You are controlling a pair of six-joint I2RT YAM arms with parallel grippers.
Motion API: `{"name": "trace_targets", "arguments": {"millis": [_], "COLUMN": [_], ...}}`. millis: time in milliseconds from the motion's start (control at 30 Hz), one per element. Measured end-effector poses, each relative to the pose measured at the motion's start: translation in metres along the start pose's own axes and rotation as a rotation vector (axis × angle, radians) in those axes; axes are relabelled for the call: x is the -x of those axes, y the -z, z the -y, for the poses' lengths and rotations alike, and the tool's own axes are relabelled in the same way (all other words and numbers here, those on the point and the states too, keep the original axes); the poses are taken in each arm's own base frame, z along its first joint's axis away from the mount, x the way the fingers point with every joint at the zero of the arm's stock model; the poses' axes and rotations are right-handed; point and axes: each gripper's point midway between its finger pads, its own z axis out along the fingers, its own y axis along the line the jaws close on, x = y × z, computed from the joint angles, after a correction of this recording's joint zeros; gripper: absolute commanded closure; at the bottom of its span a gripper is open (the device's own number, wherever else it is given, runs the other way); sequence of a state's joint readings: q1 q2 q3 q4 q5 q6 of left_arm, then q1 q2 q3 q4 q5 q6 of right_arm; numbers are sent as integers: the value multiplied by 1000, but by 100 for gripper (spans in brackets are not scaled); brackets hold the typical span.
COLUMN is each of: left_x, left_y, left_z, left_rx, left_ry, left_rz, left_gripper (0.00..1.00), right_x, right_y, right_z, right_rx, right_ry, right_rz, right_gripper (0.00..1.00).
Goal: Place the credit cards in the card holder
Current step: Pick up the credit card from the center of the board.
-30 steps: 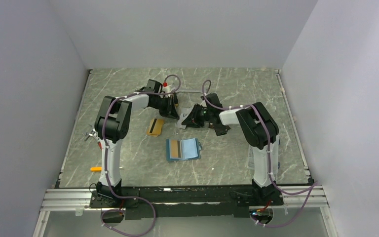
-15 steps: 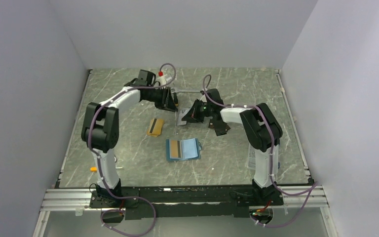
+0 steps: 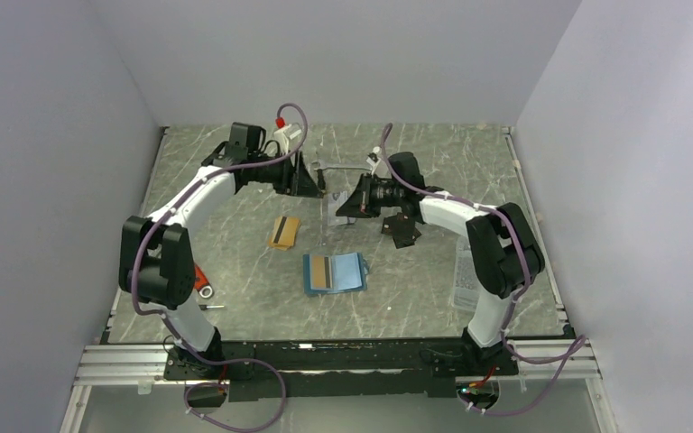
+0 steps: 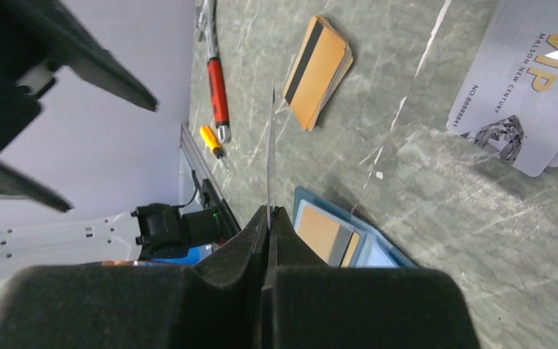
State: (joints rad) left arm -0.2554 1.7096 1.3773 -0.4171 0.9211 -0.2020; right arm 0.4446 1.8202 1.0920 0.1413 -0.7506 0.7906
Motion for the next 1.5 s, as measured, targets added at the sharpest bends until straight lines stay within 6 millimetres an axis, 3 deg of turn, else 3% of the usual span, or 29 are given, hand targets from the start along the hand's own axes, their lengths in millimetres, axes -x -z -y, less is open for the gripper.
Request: {"name": "trace_targets", "arguments": {"millis": [167, 400, 767, 1100, 1500], "left_x": [-20, -26, -28, -27, -17], "left_y": [5, 10, 12, 17, 22], "left_z": [5, 19, 33, 42, 54], "left_rx": [-56, -125, -202, -245, -280], "left_ry": [38, 21, 25, 31, -20], "left_rz": [-8, 10, 38, 73, 113], "left_gripper": [36, 36, 40, 65, 79], "right_x": [-4, -10, -41, -37, -27], "right_y": [16, 32, 20, 22, 28], "right_z": [-18, -50, -80, -82, -101], "right_rx": [50, 142, 218, 230, 317], "right_ry": [52, 115, 168, 161, 139], "right_rz": [-28, -49, -130, -120, -94], "right_gripper": [100, 100, 100, 100, 100]}}
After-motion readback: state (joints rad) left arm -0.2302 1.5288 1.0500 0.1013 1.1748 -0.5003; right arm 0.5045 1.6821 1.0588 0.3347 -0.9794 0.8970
